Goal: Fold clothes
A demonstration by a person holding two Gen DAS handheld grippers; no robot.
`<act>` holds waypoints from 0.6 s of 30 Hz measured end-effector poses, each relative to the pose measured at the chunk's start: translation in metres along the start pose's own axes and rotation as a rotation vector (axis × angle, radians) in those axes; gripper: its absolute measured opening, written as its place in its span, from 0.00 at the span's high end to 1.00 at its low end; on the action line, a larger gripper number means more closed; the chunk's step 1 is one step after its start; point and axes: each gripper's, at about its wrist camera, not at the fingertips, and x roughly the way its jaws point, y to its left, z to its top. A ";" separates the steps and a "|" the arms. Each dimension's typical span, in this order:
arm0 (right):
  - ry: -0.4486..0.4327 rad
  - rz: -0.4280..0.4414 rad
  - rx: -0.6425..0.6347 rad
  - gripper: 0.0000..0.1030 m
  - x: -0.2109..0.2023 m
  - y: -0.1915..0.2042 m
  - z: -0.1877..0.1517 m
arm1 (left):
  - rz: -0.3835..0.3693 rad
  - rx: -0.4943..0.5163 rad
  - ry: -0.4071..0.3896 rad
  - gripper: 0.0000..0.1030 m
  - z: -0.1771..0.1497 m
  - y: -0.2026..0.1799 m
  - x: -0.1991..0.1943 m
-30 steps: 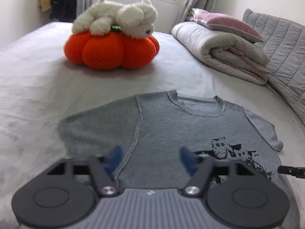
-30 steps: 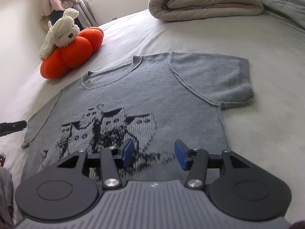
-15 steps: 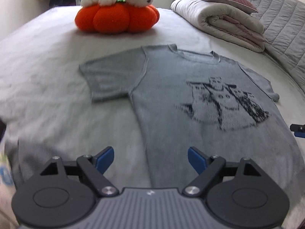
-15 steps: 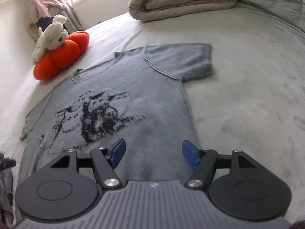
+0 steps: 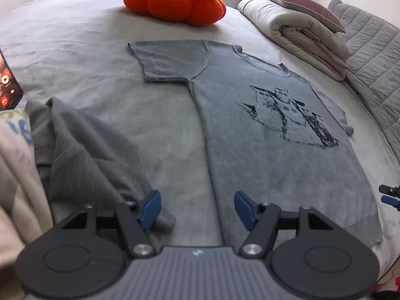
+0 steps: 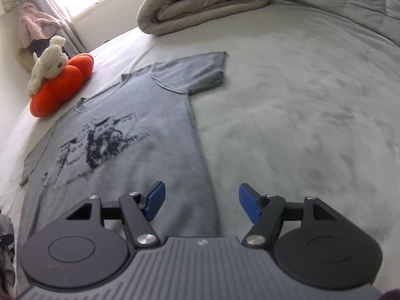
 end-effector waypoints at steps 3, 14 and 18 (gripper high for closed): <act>0.016 -0.004 0.013 0.35 -0.008 -0.011 -0.011 | -0.038 -0.031 0.023 0.48 -0.010 -0.002 -0.005; 0.084 0.116 0.074 0.59 -0.017 -0.026 -0.043 | -0.127 -0.070 0.064 0.52 -0.054 -0.014 -0.021; 0.105 0.167 0.080 0.64 -0.020 -0.026 -0.050 | -0.144 -0.078 0.063 0.63 -0.066 -0.019 -0.023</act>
